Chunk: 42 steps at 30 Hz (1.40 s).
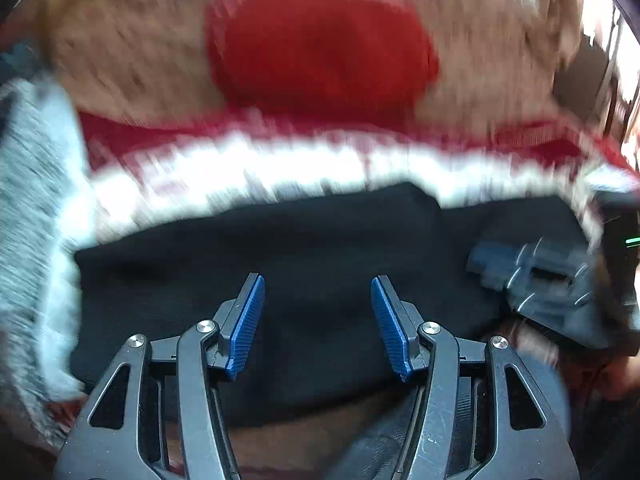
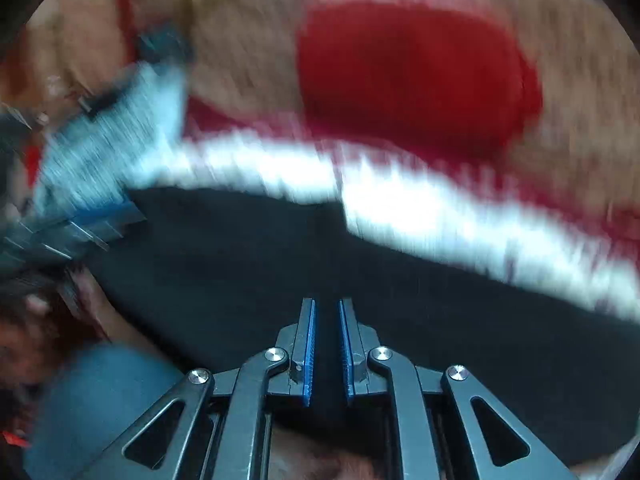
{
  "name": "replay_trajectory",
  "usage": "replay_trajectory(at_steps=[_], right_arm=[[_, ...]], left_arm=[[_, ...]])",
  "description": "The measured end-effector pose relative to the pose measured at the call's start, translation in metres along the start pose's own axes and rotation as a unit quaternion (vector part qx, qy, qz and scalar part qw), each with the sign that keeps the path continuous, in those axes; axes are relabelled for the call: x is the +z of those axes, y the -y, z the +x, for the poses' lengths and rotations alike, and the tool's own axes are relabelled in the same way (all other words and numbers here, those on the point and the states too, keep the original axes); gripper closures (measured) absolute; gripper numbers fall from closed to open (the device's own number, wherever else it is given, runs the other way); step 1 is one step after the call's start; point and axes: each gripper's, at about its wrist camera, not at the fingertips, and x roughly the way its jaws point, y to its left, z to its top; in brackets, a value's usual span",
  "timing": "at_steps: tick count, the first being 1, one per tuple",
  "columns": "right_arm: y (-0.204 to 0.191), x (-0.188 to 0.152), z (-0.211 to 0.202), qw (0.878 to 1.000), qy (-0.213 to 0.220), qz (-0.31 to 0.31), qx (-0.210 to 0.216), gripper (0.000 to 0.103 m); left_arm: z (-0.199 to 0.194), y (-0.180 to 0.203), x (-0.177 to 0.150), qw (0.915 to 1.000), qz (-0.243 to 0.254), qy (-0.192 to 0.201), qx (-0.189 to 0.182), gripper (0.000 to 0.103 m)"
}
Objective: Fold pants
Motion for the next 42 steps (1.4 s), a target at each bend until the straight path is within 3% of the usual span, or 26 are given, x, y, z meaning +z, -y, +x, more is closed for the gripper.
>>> replay_trajectory(at_steps=[1,3,5,7,9,11,12,13,14,17,21,24,27,30,32,34,35,36,39,41,42], right_arm=[[0.002,-0.006,-0.006,0.999,0.037,-0.003,0.007,0.093],[0.007,-0.007,-0.010,0.999,0.039,0.003,0.022,0.093],[0.020,-0.003,-0.030,0.998,0.052,0.039,0.009,0.093],[0.038,-0.010,-0.054,0.991,0.098,0.072,-0.048,0.090],[0.070,-0.023,-0.075,0.972,0.133,0.128,-0.145,0.071],[0.101,-0.035,-0.075,0.952,0.114,0.189,-0.213,0.068],[0.118,-0.041,-0.067,0.941,0.083,0.229,-0.237,0.067],[0.129,-0.045,-0.062,0.937,0.078,0.256,-0.227,0.066],[0.131,-0.047,-0.064,0.935,0.094,0.265,-0.215,0.063],[0.125,-0.040,-0.066,0.943,0.072,0.249,-0.210,0.062],[0.129,-0.033,-0.100,0.949,0.073,0.257,-0.168,0.062],[0.132,-0.030,-0.118,0.967,0.029,0.195,-0.161,0.062],[0.141,-0.045,-0.127,0.973,-0.024,0.166,-0.156,0.062],[0.154,-0.060,-0.141,0.970,-0.015,0.177,-0.165,0.062],[0.177,-0.076,-0.156,0.961,0.019,0.251,-0.114,0.062],[0.200,-0.091,-0.163,0.942,0.045,0.326,-0.065,0.061],[0.213,-0.100,-0.163,0.928,0.048,0.368,-0.042,0.060],[0.230,-0.113,-0.160,0.905,0.046,0.423,-0.008,0.060],[0.256,-0.136,-0.149,0.853,0.036,0.516,0.063,0.060],[0.260,-0.142,-0.145,0.839,0.038,0.537,0.080,0.060],[0.260,-0.142,-0.143,0.838,0.036,0.537,0.085,0.059]], left_arm=[[0.010,0.001,-0.003,1.0000,0.005,-0.002,0.008,0.045],[0.009,0.002,0.001,0.9998,0.010,-0.007,0.013,0.045],[0.003,0.002,0.007,0.9998,0.003,-0.016,0.015,0.045],[-0.012,0.011,0.013,0.9997,0.016,0.007,0.018,0.045],[-0.024,0.023,0.017,0.9986,0.040,0.035,0.001,0.045],[-0.010,0.035,0.018,0.9976,0.067,0.013,0.005,0.045],[0.012,0.037,0.016,0.9963,0.079,-0.033,0.013,0.044],[0.022,0.033,0.015,0.9961,0.073,-0.049,0.005,0.041],[0.021,0.028,0.018,0.9973,0.060,-0.041,-0.008,0.040],[0.010,0.017,0.030,0.9982,0.020,-0.055,-0.017,0.040],[-0.035,0.029,0.038,0.9998,0.013,-0.001,-0.014,0.040],[-0.068,0.041,0.038,0.9963,-0.058,0.032,-0.056,0.040],[-0.070,0.064,0.030,0.9905,-0.084,0.041,-0.100,0.039],[-0.055,0.079,0.017,0.9921,-0.075,0.054,-0.084,0.039],[-0.036,0.081,0.010,0.9929,-0.093,0.012,-0.073,0.039],[-0.035,0.071,0.012,0.9902,-0.109,0.014,-0.087,0.039],[-0.036,0.068,0.012,0.9893,-0.116,0.018,-0.086,0.039],[-0.036,0.066,0.011,0.9885,-0.122,0.016,-0.088,0.039],[-0.031,0.064,0.009,0.9864,-0.133,0.001,-0.097,0.039],[-0.031,0.067,0.009,0.9873,-0.128,-0.002,-0.094,0.039],[-0.031,0.068,0.009,0.9880,-0.124,-0.002,-0.092,0.039]])
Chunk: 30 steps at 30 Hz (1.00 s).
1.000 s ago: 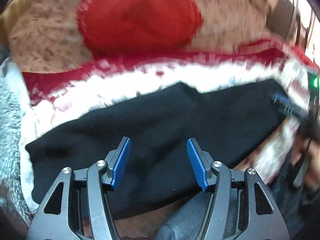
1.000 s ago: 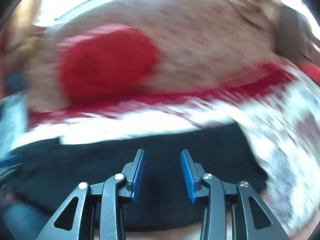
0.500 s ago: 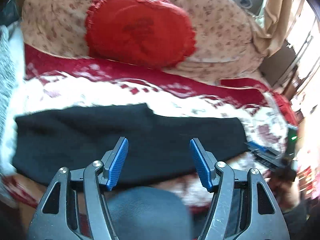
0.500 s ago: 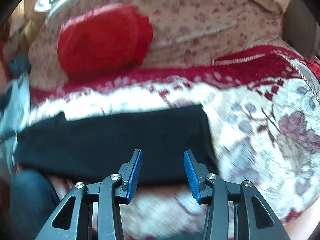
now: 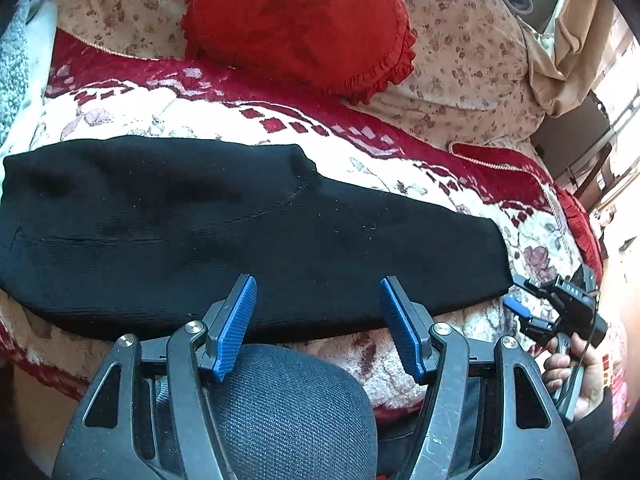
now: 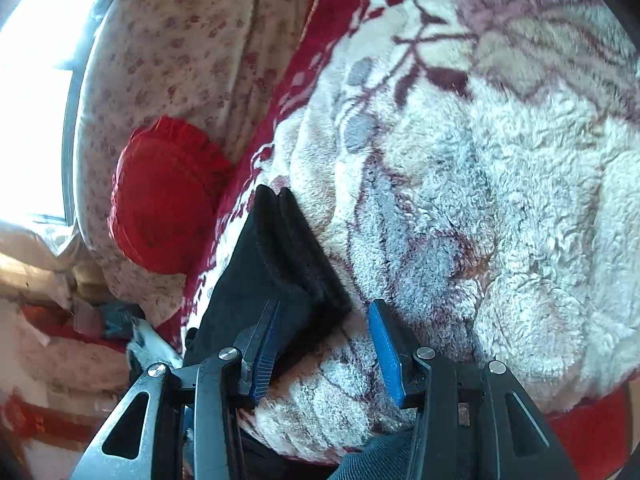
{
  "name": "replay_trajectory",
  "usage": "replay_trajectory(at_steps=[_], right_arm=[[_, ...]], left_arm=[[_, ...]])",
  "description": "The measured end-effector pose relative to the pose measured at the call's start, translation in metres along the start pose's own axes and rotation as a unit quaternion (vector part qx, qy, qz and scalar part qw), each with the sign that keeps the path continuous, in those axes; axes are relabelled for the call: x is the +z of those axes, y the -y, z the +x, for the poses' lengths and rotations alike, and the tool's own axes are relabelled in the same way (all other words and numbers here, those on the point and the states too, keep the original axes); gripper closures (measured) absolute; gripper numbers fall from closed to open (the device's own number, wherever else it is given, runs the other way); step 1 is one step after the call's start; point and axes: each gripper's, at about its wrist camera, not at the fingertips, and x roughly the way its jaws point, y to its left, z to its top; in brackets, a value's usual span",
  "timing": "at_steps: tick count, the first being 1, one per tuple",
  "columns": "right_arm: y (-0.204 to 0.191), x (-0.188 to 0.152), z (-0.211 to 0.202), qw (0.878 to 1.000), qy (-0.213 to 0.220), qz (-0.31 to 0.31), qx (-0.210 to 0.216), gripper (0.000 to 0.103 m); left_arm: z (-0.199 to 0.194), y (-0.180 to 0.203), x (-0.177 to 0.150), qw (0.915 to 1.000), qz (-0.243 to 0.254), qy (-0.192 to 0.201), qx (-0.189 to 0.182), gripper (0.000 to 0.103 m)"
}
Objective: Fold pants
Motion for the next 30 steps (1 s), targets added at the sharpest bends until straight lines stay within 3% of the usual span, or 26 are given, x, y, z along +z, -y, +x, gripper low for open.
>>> replay_trajectory(at_steps=[10,14,23,30], right_arm=[[-0.014,0.008,0.024,0.997,-0.059,-0.042,0.023,0.058],[-0.010,0.009,0.028,0.998,-0.057,-0.025,0.008,0.070],[-0.025,0.004,0.031,0.995,-0.049,-0.077,-0.043,0.083],[-0.024,0.004,0.031,0.995,-0.043,-0.075,-0.043,0.085]], left_arm=[[0.005,-0.001,0.000,0.9998,-0.001,-0.015,-0.009,0.039],[0.006,-0.001,0.000,0.9998,0.003,-0.017,-0.007,0.039],[0.004,0.009,-0.003,0.9994,0.028,-0.006,0.019,0.039],[0.003,0.008,-0.003,0.9995,0.026,-0.005,0.018,0.039]])
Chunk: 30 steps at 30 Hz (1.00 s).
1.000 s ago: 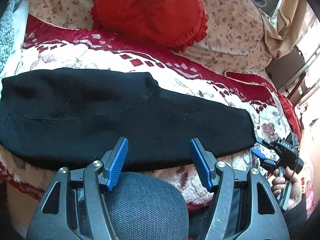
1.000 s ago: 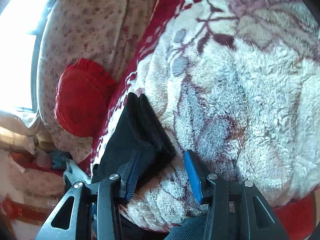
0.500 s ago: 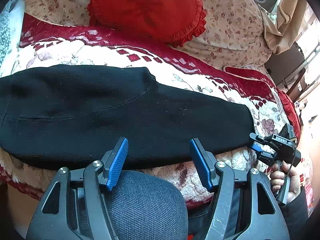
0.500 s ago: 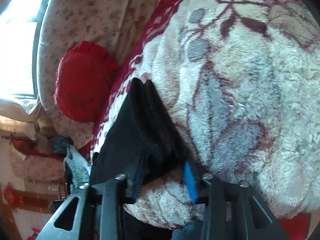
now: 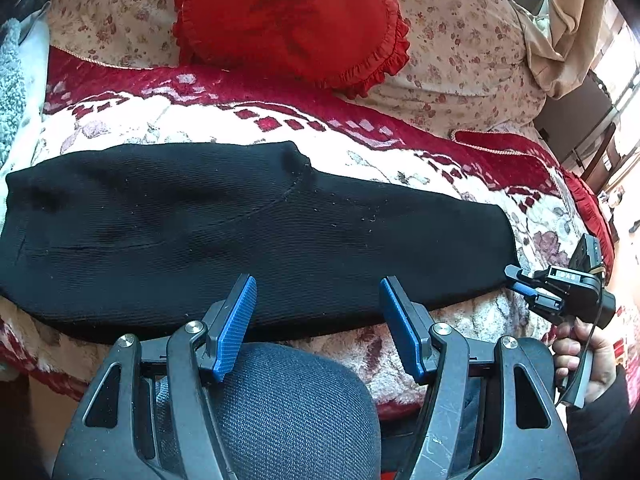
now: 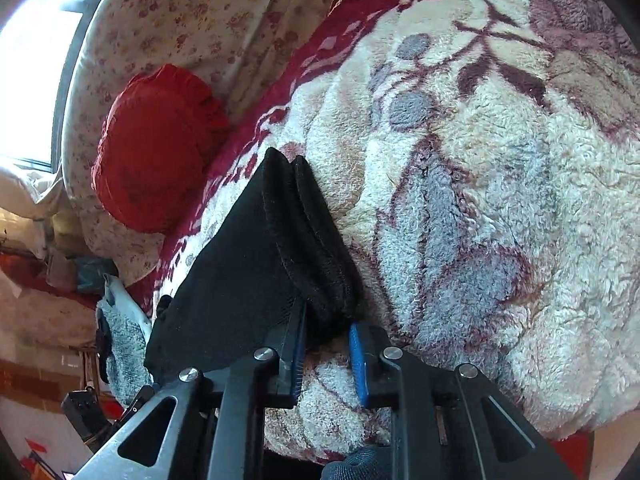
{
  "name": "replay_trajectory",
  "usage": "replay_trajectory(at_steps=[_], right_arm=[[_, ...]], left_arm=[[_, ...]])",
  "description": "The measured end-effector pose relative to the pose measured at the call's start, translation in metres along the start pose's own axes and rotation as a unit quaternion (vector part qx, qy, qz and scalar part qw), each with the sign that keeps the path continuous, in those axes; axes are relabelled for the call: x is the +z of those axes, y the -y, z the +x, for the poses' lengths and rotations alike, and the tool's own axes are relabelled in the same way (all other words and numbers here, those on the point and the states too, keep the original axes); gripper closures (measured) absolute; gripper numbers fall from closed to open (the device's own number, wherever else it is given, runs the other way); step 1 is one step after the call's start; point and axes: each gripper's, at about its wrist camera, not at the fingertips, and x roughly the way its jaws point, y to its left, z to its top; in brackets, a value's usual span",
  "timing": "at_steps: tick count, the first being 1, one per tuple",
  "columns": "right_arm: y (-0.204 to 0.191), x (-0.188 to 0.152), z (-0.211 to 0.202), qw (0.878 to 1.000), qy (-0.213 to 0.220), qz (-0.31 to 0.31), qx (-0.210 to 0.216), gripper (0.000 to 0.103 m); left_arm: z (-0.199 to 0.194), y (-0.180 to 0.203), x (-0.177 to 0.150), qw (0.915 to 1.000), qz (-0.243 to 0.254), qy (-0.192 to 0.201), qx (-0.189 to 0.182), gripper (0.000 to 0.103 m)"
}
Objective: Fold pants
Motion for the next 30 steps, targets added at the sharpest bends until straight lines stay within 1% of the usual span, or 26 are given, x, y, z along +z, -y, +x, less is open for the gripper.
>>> replay_trajectory(at_steps=[4,9,11,13,14,16,21,25,27,30], right_arm=[[0.004,-0.002,-0.001,1.000,0.001,0.009,0.007,0.085],[0.017,-0.002,-0.004,0.999,-0.001,0.042,0.035,0.085],[0.017,-0.002,-0.006,0.999,0.001,0.041,0.036,0.085],[0.010,-0.003,-0.009,0.999,0.009,0.020,0.028,0.094],[0.006,-0.004,-0.010,1.000,0.012,0.005,0.025,0.094],[-0.004,-0.007,-0.013,1.000,0.022,-0.021,0.007,0.094],[-0.017,-0.013,-0.021,0.997,0.050,-0.054,-0.006,0.095],[-0.044,-0.023,-0.026,0.990,0.080,-0.105,-0.042,0.095],[-0.064,-0.029,-0.025,0.986,0.092,-0.136,-0.038,0.095],[-0.099,-0.039,-0.016,0.978,0.095,-0.187,-0.016,0.095]], left_arm=[[-0.001,0.000,0.000,1.0000,-0.001,0.001,-0.002,0.039],[-0.002,-0.002,0.000,1.0000,-0.004,0.000,-0.006,0.039],[-0.002,-0.002,0.001,1.0000,-0.005,0.000,-0.007,0.039],[-0.002,-0.002,0.001,0.9999,-0.007,0.000,-0.008,0.039],[-0.002,-0.003,0.001,0.9999,-0.007,0.000,-0.009,0.039],[-0.002,-0.003,0.001,0.9999,-0.008,0.001,-0.010,0.039],[-0.002,-0.005,0.001,0.9998,-0.011,0.002,-0.015,0.039],[-0.003,-0.006,0.001,0.9998,-0.012,0.003,-0.019,0.039],[-0.004,-0.008,0.001,0.9996,-0.016,0.005,-0.022,0.039],[-0.014,-0.019,0.000,0.9983,-0.042,0.030,-0.026,0.039]])
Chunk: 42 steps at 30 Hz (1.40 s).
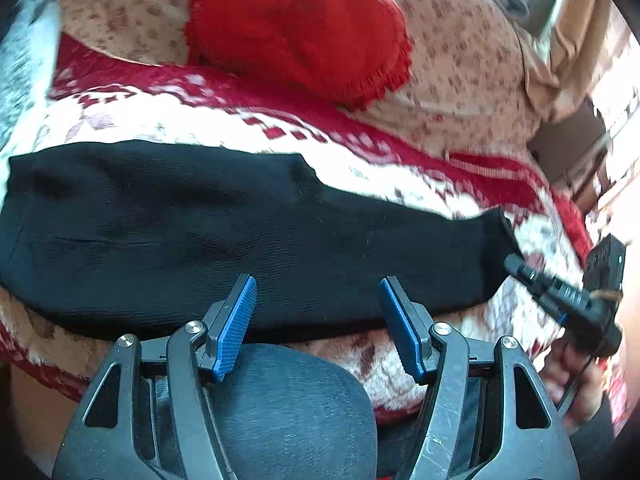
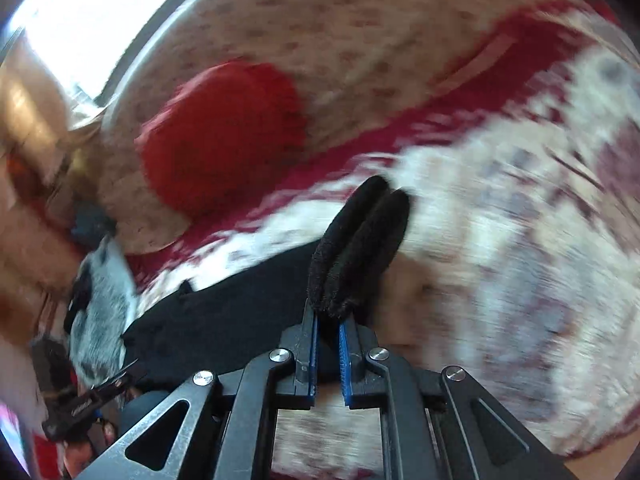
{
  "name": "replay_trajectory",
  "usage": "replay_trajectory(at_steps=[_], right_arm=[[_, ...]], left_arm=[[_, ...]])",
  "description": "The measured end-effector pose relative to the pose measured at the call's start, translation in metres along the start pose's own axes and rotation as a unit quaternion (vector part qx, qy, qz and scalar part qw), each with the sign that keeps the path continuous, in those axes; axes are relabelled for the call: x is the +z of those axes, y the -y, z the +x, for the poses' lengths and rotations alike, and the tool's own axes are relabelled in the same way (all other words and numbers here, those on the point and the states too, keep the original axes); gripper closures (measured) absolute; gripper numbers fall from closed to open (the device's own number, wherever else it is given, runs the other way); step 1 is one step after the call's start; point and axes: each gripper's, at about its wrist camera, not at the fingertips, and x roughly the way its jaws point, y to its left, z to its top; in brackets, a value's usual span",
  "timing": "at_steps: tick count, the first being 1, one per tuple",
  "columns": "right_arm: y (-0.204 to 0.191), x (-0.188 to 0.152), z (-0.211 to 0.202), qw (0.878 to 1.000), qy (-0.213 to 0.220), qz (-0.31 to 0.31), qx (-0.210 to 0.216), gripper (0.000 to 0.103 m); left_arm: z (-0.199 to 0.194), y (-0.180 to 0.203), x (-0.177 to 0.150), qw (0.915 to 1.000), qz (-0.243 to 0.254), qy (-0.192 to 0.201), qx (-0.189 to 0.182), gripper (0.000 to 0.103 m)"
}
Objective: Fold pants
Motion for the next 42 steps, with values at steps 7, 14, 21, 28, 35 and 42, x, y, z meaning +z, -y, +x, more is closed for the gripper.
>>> replay_trajectory(at_steps=[7,14,21,28,35,42], right_arm=[[-0.097,-0.008,0.037,0.989,-0.009,-0.121,0.081,0.095],[-0.169,-0.031,0.076,0.962,-0.053,-0.217,0.159,0.095],[-0.182,-0.049,0.123,0.944,-0.146,-0.241,0.173,0.095],[-0.171,-0.052,0.153,0.950,-0.195,-0.166,0.180,0.094],[-0.185,-0.057,0.145,0.954,-0.184,-0.194,0.135,0.091],[-0.197,-0.066,0.139,0.958,-0.159,-0.218,0.095,0.080]], left_arm=[[-0.027,-0.039,-0.004,0.9937,-0.093,0.063,0.005,0.039],[-0.032,-0.055,-0.005,0.9876,-0.132,0.085,0.001,0.039],[-0.027,-0.054,-0.004,0.9892,-0.129,0.069,-0.002,0.039],[-0.023,-0.052,-0.003,0.9906,-0.124,0.058,-0.001,0.039],[-0.021,-0.054,-0.003,0.9901,-0.131,0.051,0.002,0.039],[-0.021,-0.052,-0.002,0.9899,-0.132,0.049,0.015,0.039]])
